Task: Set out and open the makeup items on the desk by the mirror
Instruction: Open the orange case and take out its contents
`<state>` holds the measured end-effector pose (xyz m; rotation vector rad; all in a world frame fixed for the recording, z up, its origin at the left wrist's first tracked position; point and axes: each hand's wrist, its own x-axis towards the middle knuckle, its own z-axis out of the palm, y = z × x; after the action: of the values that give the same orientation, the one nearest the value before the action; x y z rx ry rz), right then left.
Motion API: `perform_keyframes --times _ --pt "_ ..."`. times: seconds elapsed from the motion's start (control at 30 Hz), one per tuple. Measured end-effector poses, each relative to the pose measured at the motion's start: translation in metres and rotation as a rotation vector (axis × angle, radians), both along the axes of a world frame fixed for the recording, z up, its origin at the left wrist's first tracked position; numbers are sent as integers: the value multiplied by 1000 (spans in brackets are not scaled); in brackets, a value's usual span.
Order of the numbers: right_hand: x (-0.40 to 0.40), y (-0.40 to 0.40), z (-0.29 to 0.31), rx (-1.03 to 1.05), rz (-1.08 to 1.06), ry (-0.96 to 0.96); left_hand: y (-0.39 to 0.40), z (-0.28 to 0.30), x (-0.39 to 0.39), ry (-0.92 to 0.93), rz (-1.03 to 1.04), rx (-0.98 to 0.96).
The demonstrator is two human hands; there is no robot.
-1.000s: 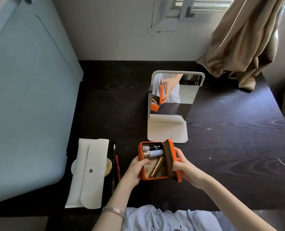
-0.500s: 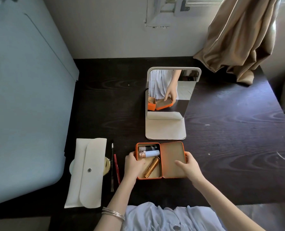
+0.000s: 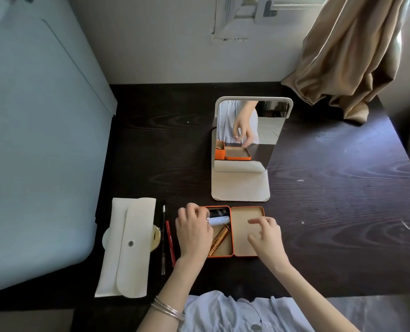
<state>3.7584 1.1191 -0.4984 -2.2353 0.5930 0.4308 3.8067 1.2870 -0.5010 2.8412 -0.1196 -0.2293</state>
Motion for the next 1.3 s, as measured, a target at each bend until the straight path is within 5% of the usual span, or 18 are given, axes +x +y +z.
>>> perform_keyframes --times 0.23,0.37,0.53,0.8,1.03,1.3 --pt "5 22 3 185 154 116 -13 -13 5 112 -291 260" --pt "5 23 1 214 185 156 -5 -11 3 150 -217 96" --pt "10 26 -1 176 213 131 25 3 -4 123 171 -232" --pt "17 45 -11 -150 479 48 52 -12 3 344 324 -61" --pt "21 55 -19 -579 802 -170 48 -13 1 179 349 -105" --pt "29 47 -16 -533 738 -380 46 -5 -1 26 -112 -436"
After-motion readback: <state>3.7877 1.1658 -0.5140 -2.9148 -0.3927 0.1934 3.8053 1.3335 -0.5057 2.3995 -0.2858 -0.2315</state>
